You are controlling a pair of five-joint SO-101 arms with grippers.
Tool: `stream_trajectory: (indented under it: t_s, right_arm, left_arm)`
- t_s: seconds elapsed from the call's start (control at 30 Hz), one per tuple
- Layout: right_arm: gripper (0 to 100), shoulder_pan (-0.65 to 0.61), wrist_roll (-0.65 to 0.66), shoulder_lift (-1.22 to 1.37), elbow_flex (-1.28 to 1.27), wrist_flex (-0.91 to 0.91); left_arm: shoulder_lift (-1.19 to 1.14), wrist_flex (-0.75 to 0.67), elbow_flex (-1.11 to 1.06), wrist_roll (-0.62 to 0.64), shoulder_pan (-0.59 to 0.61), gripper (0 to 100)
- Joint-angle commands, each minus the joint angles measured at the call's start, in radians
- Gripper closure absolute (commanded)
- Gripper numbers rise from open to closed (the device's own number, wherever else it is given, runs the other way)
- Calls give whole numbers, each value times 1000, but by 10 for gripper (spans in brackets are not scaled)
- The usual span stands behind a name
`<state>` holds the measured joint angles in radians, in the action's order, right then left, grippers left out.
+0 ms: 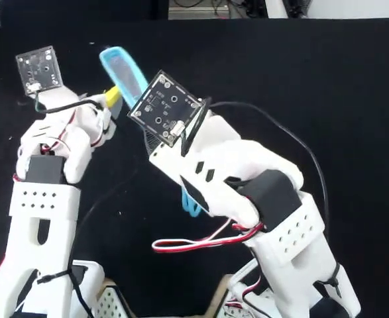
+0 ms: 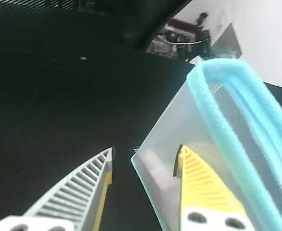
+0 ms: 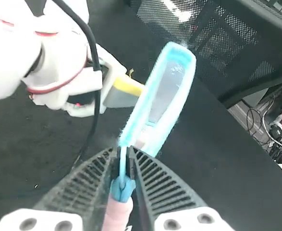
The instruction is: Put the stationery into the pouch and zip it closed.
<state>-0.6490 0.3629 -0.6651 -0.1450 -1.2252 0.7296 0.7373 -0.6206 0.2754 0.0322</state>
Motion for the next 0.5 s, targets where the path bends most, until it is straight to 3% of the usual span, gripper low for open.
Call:
stream_trajectory:
  t_s: [0.0, 0.27, 0.47]
  right_arm:
    - [988, -9, 2, -27, 31, 35]
    - [988, 52, 2, -27, 28, 144]
    - [988, 66, 2, -27, 25, 147]
  left_arm:
    - [23, -14, 33, 8, -18, 779]
    - [245, 321, -4, 6, 15, 745]
    - [583, 361, -231, 6, -104, 716]
